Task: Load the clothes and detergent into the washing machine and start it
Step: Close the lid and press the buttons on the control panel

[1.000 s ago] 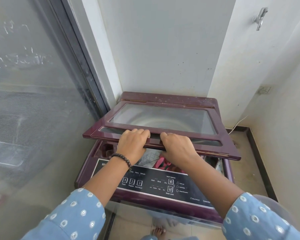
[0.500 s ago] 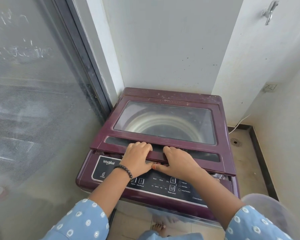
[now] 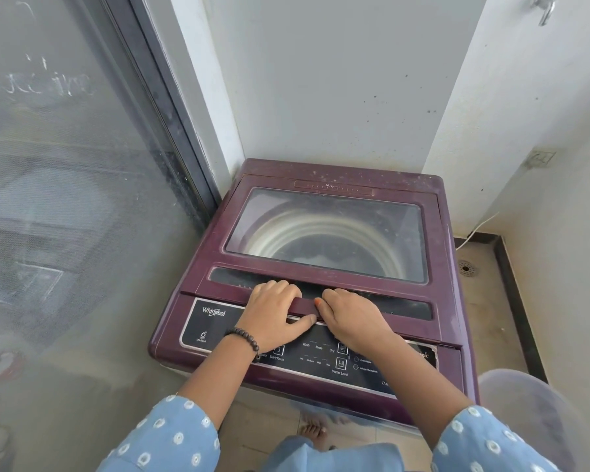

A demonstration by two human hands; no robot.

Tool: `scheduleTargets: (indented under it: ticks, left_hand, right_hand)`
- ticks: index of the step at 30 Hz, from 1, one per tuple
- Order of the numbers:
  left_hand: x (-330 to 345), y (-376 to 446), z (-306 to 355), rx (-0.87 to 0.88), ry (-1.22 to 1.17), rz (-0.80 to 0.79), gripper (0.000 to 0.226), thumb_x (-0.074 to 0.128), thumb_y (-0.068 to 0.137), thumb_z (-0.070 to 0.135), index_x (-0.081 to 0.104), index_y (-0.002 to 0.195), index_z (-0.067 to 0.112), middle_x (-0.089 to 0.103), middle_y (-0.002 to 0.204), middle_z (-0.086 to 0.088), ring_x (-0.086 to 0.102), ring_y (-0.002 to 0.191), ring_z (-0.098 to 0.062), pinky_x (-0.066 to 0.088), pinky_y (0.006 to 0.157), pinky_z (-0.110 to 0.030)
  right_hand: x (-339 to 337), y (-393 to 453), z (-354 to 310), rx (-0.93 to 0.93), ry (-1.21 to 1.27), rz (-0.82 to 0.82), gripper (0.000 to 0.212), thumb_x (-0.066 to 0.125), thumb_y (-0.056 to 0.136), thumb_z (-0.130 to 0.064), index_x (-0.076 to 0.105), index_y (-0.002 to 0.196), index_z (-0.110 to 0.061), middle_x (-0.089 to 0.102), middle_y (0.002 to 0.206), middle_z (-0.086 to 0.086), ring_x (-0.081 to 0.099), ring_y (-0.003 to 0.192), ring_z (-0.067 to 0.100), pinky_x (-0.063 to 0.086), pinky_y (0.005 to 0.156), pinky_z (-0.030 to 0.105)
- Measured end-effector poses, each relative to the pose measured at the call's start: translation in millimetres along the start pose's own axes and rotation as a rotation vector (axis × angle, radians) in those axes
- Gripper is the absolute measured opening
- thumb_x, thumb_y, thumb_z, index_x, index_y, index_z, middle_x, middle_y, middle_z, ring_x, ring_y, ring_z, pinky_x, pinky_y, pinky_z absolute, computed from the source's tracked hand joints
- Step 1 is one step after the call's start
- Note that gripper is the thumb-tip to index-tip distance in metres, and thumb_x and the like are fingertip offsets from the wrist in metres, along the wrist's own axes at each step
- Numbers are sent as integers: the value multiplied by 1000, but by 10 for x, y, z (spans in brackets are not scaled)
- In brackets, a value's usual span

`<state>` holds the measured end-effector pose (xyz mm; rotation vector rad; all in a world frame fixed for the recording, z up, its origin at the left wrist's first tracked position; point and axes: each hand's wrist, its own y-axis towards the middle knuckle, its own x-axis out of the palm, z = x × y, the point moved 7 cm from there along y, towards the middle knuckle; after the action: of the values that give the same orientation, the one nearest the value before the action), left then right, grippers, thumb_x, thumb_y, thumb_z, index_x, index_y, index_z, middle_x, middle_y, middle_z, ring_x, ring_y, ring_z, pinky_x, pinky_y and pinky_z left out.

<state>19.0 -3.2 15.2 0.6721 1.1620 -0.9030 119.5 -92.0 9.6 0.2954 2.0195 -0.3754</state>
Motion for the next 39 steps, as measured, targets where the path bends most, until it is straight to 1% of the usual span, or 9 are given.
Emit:
scheduleTargets:
  ticks: [4,7,10,14,20,28,33,37,39]
  left_hand:
    - [-13,18,-58,-25,-121,34,57,15,89,51,63,93,20,59,88,11,49,84,-11,36,91,-32]
    - [-1,102,-107,-28,-114,-3,65,8,91,50,63,85,16,59,78,7,49,75,-12,40,78,-33]
    - [87,162,-183,-15,-75,-44,68,13,91,56,65,84,13,63,78,4,54,73,-13,33,68,-26]
    - [169,199,-196,47,-73,-79,39,41,102,41,68,91,15,65,84,7,49,76,-7,31,74,-23]
    - [209,209,-236,50,-110,-93,66,17,89,60,70,95,20,66,88,10,58,85,-9,36,78,-25]
    - [175,263,-255,41,-113,-55,64,20,87,62,71,92,24,66,86,14,57,83,-5,33,76,-22]
    - [105,241,-249,24,-154,29,57,29,88,62,73,87,27,67,83,17,58,80,-2,32,68,-11]
    - [25,197,-204,16,-186,125,51,28,95,52,72,86,27,67,84,19,60,83,-2,48,78,-31]
    - [-9,179,-198,-24,-298,172,51,25,98,48,70,87,28,67,83,20,62,83,0,51,80,-32]
  right_hand:
    - [5,18,18,-15,-8,8,34,34,103,-44,46,83,-19,62,90,3,59,88,27,41,70,36]
    - [9,57,60,-21,17,-37,38,39,101,-49,46,78,-18,55,78,-3,55,78,24,37,64,34]
    - [21,83,87,-26,48,-84,38,44,99,-52,49,77,-20,53,76,-6,49,74,19,33,63,32]
    - [25,112,130,-50,72,-60,39,46,97,-53,60,84,-19,66,83,-2,58,81,20,32,64,31]
    - [81,126,189,-76,69,-7,43,45,96,-58,63,88,-19,66,84,-3,59,78,17,42,67,33]
    - [69,153,194,-99,58,44,45,45,95,-59,66,87,-20,67,83,-4,60,77,16,40,62,30]
    - [16,125,172,-75,58,65,44,45,95,-58,60,80,-19,62,76,-5,57,72,17,35,59,30]
    - [-5,85,155,-71,40,80,45,45,95,-56,58,78,-17,61,74,-3,57,71,19,34,58,31]
    - [-25,71,153,-74,16,95,43,45,96,-55,55,76,-18,56,71,-6,56,69,19,32,57,31]
